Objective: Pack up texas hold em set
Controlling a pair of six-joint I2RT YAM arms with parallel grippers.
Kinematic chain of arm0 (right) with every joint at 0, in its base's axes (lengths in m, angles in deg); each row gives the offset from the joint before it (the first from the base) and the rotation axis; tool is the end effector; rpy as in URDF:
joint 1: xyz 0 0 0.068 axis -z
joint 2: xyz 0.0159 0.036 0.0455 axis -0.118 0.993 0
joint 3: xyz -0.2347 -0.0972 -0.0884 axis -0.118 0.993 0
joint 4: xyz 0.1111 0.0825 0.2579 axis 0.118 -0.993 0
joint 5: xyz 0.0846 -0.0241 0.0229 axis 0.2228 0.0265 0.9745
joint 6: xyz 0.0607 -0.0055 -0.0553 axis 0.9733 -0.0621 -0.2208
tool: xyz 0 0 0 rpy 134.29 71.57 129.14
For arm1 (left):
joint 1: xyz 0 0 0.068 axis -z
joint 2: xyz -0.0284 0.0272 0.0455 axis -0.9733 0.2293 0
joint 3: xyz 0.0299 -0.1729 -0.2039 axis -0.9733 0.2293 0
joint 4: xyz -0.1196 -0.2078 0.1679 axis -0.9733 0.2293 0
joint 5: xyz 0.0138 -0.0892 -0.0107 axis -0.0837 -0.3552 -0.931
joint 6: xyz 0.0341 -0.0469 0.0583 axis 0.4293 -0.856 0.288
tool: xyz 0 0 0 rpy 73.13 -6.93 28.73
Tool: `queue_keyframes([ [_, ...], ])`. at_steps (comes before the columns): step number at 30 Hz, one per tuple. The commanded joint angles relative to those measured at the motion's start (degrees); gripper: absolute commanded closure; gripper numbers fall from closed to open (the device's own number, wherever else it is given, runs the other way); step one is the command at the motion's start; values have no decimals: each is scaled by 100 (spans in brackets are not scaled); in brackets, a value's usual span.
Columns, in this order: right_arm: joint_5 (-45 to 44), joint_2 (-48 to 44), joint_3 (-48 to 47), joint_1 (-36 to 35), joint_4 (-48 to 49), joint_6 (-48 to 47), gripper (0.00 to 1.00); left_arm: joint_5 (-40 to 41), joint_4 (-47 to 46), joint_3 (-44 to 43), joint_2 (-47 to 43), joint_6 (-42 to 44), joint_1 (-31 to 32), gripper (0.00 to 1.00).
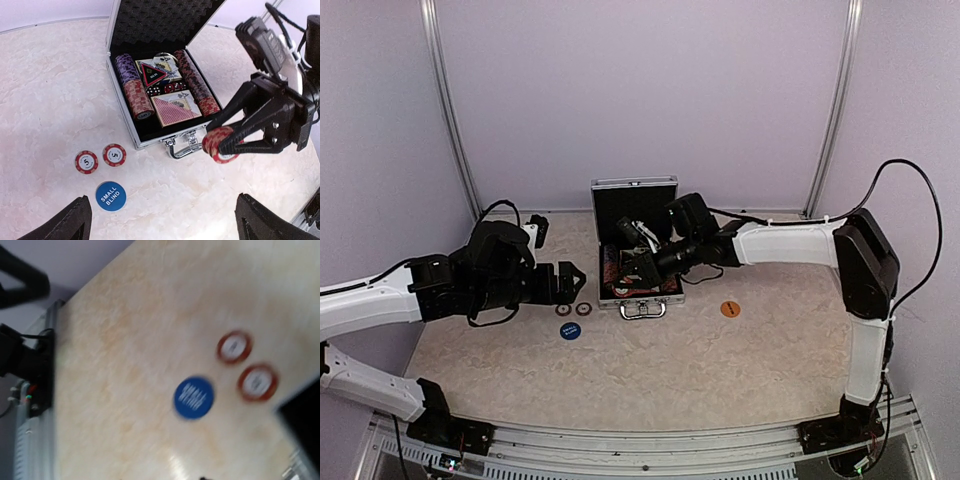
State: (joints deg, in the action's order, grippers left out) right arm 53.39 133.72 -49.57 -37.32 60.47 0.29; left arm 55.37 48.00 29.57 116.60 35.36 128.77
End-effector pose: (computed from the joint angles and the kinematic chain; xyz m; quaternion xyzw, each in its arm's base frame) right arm 0.3215 0.3798 0.1829 -0.3619 0.7658 0.4940 0.1964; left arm 0.2077 -0.2311 0.2548 0.0701 0.8790 -0.2090 0.4229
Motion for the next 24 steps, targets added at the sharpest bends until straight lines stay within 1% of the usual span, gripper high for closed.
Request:
queue_keyframes([
  [1,-395,433,-661,51,-821,-1181,87,132,-71,158,-115,-140,-53,1],
  [7,-586,889,-1265,52,-1011,-2043,87,171,-112,298,-177,-227,-70,1],
  [11,-630,1227,-1629,55,-1155,-2370,87,221,-67,340,-195,-290,-72,1],
  [24,-736,1803,-2353,63,-1067,-2744,87,199,-41,429,-204,-441,-78,1],
])
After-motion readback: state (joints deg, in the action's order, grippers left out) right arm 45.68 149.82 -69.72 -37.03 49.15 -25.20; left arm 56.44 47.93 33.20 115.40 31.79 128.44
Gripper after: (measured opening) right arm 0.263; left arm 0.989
